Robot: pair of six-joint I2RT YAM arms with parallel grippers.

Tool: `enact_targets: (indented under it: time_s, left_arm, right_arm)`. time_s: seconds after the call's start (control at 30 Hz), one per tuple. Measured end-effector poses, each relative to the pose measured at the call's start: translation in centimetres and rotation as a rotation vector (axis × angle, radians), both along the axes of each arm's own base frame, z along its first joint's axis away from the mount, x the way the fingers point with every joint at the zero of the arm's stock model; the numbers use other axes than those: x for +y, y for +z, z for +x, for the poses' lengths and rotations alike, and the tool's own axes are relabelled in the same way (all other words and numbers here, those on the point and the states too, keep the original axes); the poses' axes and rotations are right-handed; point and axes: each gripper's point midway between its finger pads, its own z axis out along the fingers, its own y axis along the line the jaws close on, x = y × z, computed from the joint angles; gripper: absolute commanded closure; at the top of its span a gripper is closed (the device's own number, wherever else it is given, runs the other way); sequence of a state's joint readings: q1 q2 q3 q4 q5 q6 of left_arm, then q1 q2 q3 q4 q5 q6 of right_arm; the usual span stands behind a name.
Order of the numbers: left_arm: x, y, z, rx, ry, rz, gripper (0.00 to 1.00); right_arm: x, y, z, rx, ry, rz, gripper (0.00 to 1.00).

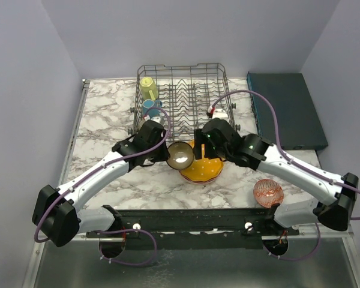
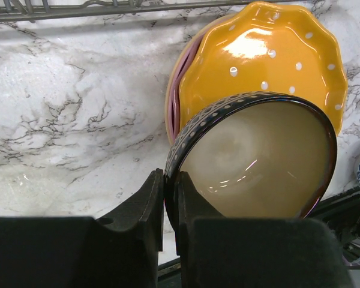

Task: Load the mixed dishes into the dish rack
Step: Turn the bowl upside down on the dish rack.

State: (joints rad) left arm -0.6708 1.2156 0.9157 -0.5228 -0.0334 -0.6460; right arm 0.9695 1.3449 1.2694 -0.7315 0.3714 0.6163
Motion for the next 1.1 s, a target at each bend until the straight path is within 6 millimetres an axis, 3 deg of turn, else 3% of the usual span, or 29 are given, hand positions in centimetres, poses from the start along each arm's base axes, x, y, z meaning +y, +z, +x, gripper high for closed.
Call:
enact_targets:
  time_s: [0.27, 0.57, 0.8, 1.1]
  left_arm:
    - [1.2, 0.2, 1.0, 0.031, 0.021, -0.057, 1.00]
    - [2.4, 1.9, 1.1, 0.042, 0.025, -0.192, 1.00]
    - [1.6, 3.2, 0.1, 0.051, -0.016, -0.294, 1.00]
    - [1.2, 3.8, -1.0, 0.082, -0.032, -0.383, 1.00]
  right_arm:
    - [-0.9, 3.3, -0.7, -0.073, 0.018, 0.100, 0.18]
    - [-1.6, 2.5, -0.5, -0.024, 0.046, 0.189, 0.17]
    - [0.3, 3.4, -0.7, 0.003, 0.134, 0.338, 0.01]
    - [1.9, 3.4, -1.8, 0.051, 0.194, 0.484, 0.00]
